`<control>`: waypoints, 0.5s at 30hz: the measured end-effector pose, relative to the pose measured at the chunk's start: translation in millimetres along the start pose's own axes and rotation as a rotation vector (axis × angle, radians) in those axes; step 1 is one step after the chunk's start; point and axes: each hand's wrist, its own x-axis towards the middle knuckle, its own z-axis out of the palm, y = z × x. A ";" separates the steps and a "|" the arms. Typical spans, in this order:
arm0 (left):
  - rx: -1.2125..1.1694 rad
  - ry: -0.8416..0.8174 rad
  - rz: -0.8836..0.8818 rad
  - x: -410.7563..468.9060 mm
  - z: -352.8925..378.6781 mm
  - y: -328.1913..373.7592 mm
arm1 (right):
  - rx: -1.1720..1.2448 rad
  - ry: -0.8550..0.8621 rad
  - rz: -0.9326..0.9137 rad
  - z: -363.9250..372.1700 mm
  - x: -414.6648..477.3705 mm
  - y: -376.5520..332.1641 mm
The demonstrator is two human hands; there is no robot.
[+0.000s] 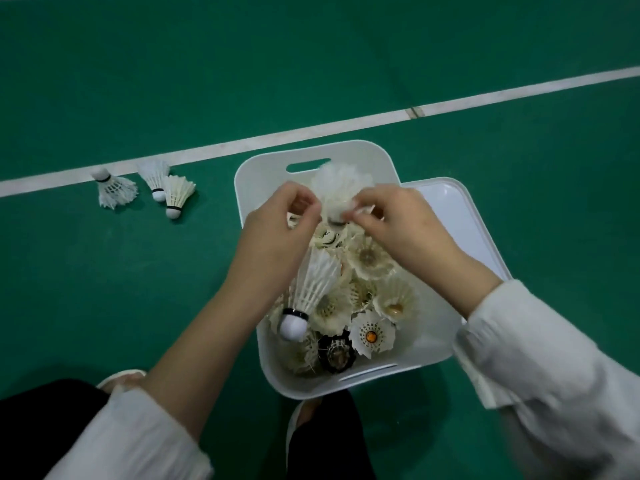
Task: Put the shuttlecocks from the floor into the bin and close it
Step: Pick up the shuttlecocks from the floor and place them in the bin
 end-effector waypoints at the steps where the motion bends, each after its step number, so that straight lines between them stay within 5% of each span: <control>1: 0.001 0.012 -0.014 2.3 -1.8 2.4 | 0.024 0.067 0.060 -1.8 7.2 4.1; 3: -0.029 0.037 -0.047 7.0 -8.4 3.7 | 0.013 0.123 0.194 -2.1 22.4 18.7; 6: -0.042 0.030 -0.082 6.5 -17.5 -0.7 | -0.158 -0.007 0.308 17.6 40.0 42.5; 15: 0.247 0.017 0.090 1.1 -23.5 -14.4 | -0.245 -0.309 0.396 39.5 59.7 42.0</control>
